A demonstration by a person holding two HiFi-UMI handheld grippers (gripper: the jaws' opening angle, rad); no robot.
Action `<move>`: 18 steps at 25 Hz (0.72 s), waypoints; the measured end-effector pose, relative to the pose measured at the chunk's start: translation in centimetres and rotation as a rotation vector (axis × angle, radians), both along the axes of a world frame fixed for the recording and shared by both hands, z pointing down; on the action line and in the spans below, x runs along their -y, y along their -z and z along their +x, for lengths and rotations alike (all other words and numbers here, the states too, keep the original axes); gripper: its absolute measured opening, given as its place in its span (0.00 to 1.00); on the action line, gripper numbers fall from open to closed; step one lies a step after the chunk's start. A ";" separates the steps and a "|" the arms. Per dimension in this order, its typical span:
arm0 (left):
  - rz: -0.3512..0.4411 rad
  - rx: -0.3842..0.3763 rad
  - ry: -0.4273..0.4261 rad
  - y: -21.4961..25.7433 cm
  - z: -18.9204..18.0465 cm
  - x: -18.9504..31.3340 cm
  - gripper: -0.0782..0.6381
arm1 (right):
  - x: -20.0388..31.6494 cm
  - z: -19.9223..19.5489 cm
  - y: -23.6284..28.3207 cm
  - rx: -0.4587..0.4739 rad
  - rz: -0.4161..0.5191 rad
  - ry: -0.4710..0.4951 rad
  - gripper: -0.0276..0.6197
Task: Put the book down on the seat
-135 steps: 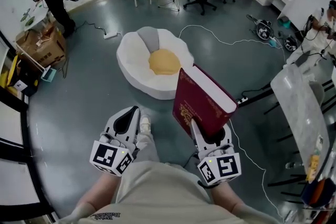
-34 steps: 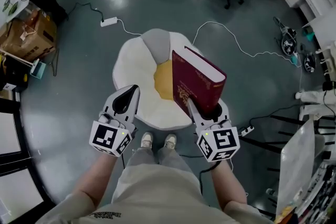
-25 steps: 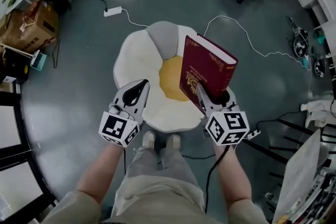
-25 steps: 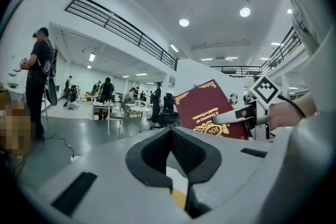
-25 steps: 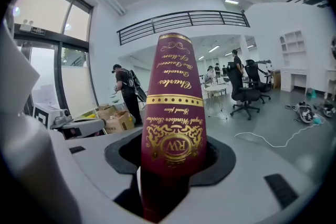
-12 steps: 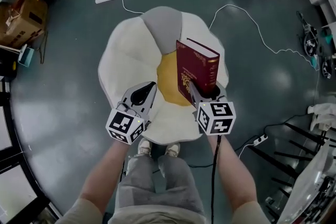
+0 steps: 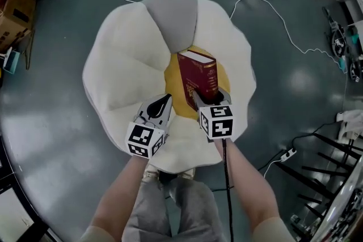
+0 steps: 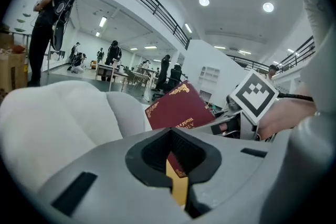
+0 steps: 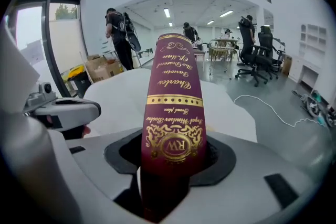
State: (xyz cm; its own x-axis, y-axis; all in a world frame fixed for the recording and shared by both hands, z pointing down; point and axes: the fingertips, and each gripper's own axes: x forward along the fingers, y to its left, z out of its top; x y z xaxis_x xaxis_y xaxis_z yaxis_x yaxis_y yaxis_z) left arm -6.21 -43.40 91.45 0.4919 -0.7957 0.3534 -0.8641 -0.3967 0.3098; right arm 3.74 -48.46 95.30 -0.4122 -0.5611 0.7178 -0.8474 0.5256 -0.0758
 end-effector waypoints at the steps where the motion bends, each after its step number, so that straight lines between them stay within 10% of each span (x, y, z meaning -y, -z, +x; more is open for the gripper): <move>1: -0.010 -0.004 0.004 -1.3 0.1 0.0 0.11 | 0.0 0.0 -1.7 -0.022 -0.007 0.007 0.40; 18: -0.102 -0.005 0.044 -9.1 -0.9 -1.1 0.11 | -0.2 -0.9 -15.2 -0.204 -0.105 0.077 0.40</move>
